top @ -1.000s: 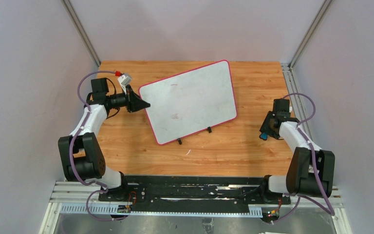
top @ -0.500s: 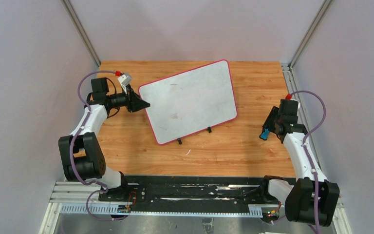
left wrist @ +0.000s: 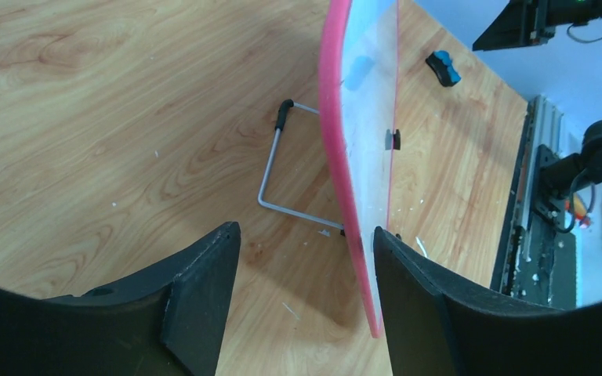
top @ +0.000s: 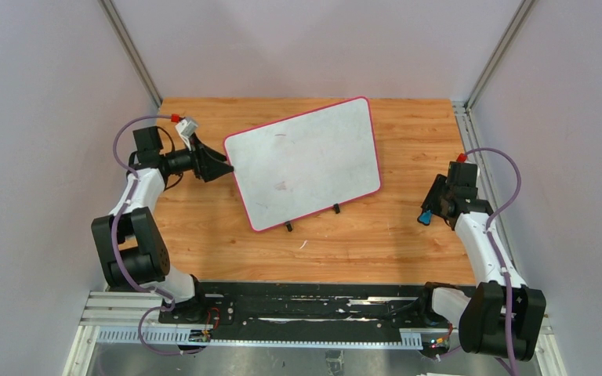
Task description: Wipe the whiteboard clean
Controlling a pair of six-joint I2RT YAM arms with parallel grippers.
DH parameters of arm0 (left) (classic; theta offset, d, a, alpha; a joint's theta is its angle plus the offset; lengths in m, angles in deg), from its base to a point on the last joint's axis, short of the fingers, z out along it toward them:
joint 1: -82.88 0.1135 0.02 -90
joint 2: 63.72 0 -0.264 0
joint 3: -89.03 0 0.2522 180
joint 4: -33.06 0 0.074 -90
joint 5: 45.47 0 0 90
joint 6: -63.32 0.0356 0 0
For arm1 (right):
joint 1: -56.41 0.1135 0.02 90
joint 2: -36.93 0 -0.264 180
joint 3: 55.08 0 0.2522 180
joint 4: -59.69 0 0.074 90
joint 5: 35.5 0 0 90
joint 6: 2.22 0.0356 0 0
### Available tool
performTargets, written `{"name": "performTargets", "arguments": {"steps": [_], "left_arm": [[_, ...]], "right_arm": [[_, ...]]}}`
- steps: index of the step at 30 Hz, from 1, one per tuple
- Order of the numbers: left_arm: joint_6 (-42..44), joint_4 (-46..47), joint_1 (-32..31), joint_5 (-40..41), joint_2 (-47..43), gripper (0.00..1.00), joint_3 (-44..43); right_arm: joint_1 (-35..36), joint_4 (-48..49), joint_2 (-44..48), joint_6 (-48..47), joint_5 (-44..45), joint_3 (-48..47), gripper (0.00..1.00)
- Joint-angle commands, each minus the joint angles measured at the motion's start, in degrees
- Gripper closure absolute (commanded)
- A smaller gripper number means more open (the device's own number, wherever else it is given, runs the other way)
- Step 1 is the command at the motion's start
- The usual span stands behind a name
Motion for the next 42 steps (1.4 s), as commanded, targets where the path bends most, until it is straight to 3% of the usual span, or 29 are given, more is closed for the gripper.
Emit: {"name": "performTargets", "arguments": {"steps": [1,5,10,18,28,29,31,32,33,34,35,40,42], "left_arm": [[4.35,-7.59,4.24,-7.87,1.82,0.33,-3.31],[31.98,-38.49,9.39,-11.35,6.20,0.32,-10.35],[44.82,-51.87,14.50,-12.07,12.59,0.36,-13.16],[45.38,-53.87,15.32,-6.78,16.56,0.49,-14.12],[42.32,-52.83,15.34,2.63,9.61,0.50,-16.52],[37.45,-47.77,15.37,4.37,8.04,0.50,-15.88],[14.94,-22.55,14.88,14.06,0.90,0.50,-8.06],[1.99,-5.60,13.96,25.23,-5.15,0.48,-0.93],[-4.41,5.99,11.96,37.15,-10.69,0.41,5.59],[-5.58,11.43,8.78,48.86,-14.52,0.37,9.53],[-6.52,12.57,6.81,53.79,-16.41,0.36,10.73],[-20.65,19.16,5.59,60.51,-11.71,0.36,12.52],[-21.94,31.86,3.53,65.14,-12.00,0.36,18.81]], "right_arm": [[-0.09,-0.50,0.57,-0.60,-0.12,0.97,0.52],[-0.07,-0.29,0.72,-0.44,0.08,1.26,0.52],[-0.05,0.28,3.10,-0.56,0.08,1.99,0.52],[0.04,-0.09,4.27,-0.31,0.92,2.06,0.52],[1.14,0.00,4.22,-0.49,1.11,1.34,0.52],[1.20,-0.14,4.24,-0.50,1.15,1.25,0.52],[1.23,-0.17,4.21,-0.51,1.23,1.17,0.53],[1.27,-0.25,4.27,-0.52,1.33,1.20,0.53],[1.31,-0.22,4.29,-0.55,1.37,1.25,0.53],[1.36,-0.19,4.37,-0.50,1.48,1.35,0.53],[1.47,-0.19,4.39,-0.47,1.69,1.37,0.53],[1.92,0.32,4.49,-0.56,2.11,1.87,0.53],[1.93,0.28,4.95,-0.60,2.50,2.09,0.52]]}}
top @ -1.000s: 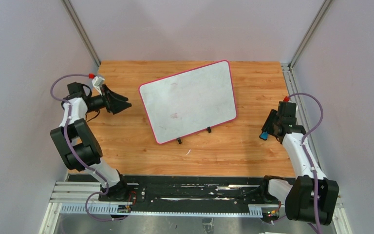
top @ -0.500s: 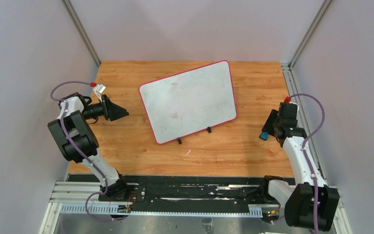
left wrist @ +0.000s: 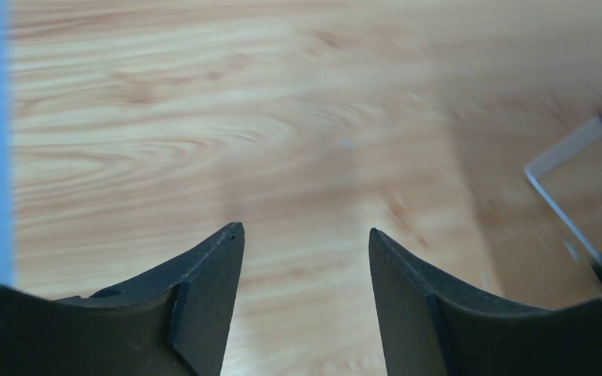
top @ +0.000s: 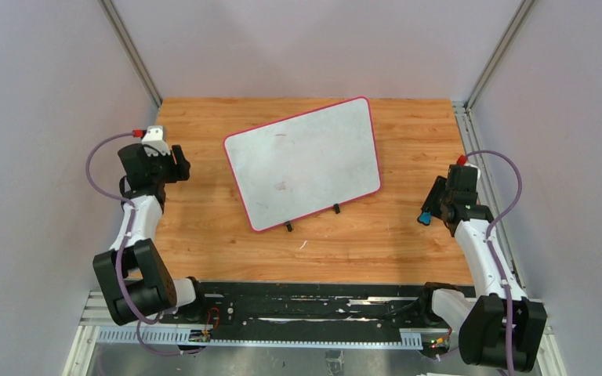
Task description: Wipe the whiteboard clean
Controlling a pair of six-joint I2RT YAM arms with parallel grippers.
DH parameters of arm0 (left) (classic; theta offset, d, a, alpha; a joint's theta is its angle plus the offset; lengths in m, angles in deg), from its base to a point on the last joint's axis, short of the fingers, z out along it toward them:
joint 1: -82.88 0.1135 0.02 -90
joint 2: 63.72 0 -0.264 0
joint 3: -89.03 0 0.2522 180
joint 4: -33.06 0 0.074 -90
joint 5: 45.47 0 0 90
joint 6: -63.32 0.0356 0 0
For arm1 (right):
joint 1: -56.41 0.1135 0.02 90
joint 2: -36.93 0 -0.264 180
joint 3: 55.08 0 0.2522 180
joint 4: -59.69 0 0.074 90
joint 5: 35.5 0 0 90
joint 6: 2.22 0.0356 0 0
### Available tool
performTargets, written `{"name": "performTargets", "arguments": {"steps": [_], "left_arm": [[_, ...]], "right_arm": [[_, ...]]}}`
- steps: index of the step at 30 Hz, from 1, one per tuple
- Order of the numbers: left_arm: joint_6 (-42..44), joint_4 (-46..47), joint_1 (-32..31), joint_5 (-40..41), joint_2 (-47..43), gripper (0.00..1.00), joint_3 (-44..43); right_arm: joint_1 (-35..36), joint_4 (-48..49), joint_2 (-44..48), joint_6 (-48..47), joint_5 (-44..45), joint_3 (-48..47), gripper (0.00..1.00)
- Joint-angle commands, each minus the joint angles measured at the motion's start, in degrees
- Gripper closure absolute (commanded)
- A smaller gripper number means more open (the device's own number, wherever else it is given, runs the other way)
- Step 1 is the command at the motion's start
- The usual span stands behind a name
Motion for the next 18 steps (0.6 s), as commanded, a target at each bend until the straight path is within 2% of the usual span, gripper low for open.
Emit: {"name": "performTargets", "arguments": {"steps": [1,3,5,11,18], "left_arm": [[-12.24,28.13,-3.26,18.47,0.76,0.35,11.05],[-11.05,37.74,-5.56,21.29,-1.06,0.35,17.47],[-10.81,42.68,-6.33,21.15,-2.26,0.34,21.59],[-12.78,43.69,-6.36,19.84,-3.30,0.34,22.74],[-12.82,43.60,-6.45,17.12,-3.95,0.33,23.26]], "right_arm": [[0.84,0.09,1.44,-0.41,1.97,0.47,0.52],[0.84,0.54,1.76,-0.05,2.34,0.93,0.52],[0.90,0.92,1.48,0.13,2.29,1.16,0.52],[1.69,1.61,-0.51,0.53,2.90,1.36,0.55],[2.41,4.93,1.87,0.41,2.97,4.27,0.56]]}}
